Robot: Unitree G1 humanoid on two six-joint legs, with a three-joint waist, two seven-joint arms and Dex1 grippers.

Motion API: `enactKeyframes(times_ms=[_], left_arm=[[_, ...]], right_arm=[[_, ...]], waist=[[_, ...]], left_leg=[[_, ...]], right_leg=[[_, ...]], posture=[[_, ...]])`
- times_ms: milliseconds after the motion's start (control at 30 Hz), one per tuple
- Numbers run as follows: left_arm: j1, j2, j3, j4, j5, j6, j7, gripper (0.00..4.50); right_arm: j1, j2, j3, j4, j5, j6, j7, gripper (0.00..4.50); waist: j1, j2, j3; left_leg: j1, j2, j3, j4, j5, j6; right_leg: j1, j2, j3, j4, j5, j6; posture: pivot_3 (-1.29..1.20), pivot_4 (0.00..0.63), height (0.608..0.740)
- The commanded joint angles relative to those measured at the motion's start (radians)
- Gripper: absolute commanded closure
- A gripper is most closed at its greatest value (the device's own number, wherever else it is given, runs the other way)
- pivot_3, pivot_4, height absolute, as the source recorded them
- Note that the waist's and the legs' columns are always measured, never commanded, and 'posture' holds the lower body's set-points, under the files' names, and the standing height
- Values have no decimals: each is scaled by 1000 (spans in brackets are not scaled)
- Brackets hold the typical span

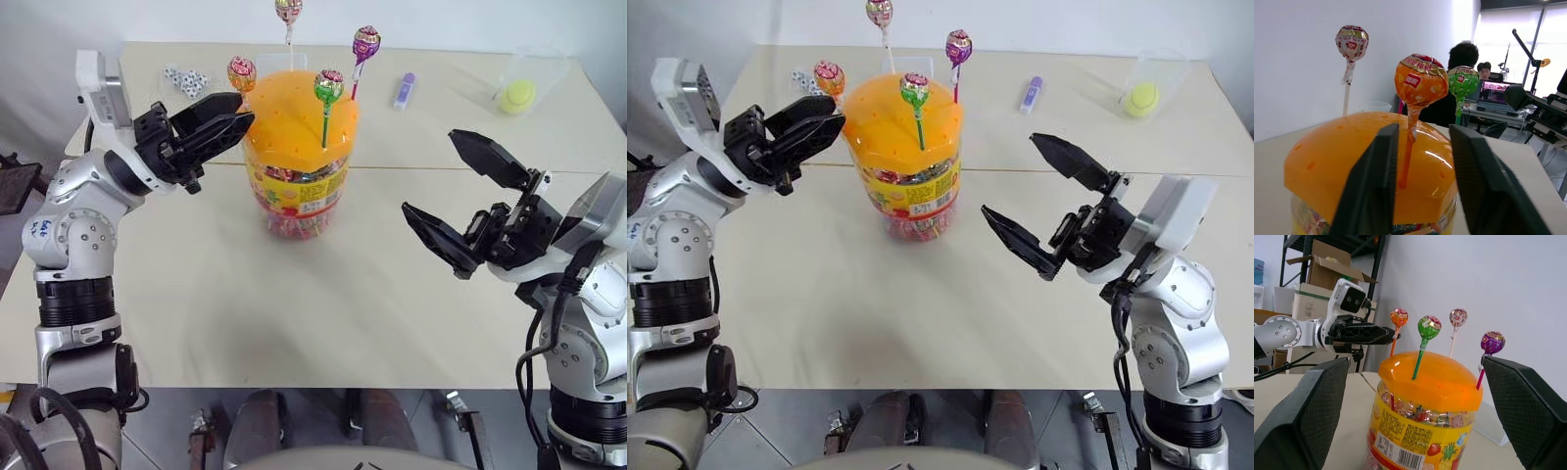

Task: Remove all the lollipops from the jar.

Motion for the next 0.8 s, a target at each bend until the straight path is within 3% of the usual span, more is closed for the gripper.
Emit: enactKeyframes(times_ms=[33,100,233,333,433,600,667,800], left_arm=[[-35,-18,1,-1,22,-22,0,3857],[-40,-31,0,1,28,-26,-2,4464],[-57,-71,53,2,-38,4,23,4491],[-91,-89,202,34,-220,108,137,4491],[-88,-53,308,75,-268,148,251,4491],[266,234,291,28,-53,229,224,4491],[420,307,294,2,4,266,230,4491],[678,342,369,-84,78,317,311,4491]], right_arm=[[7,5,-24,-39,-10,-36,-9,0],[7,6,-23,-38,-13,-43,-12,0],[-1,13,-17,-44,-6,-46,-18,0],[-32,7,17,-51,18,-35,14,0],[-56,-28,58,-36,7,-39,110,0],[-83,-131,121,47,5,-15,325,0],[-75,-157,126,81,-11,-24,381,0],[-64,-188,129,141,-39,-38,460,0]], waist=[[0,0,0],[0,0,0],[8,0,0],[9,-1,0],[-2,-1,0],[-33,0,1],[-34,-1,1],[-18,-4,3]], left_leg=[[0,0,0,0,0,0],[0,0,0,0,0,0],[0,0,0,0,0,0],[0,0,0,1,0,0],[0,1,-1,1,0,0],[3,1,-3,-2,0,0],[2,1,-1,-3,0,0],[0,1,-1,-2,-1,0]], right_leg=[[0,0,0,0,0,0],[0,0,0,0,0,0],[0,0,0,0,0,0],[0,0,0,0,0,0],[0,0,0,1,0,0],[0,1,1,0,0,0],[0,1,0,0,0,0],[-1,0,1,-2,0,0]], posture=[[0,150,740],[0,150,740],[0,150,740],[0,150,740],[0,150,740],[0,150,740],[0,150,740],[0,150,740]])
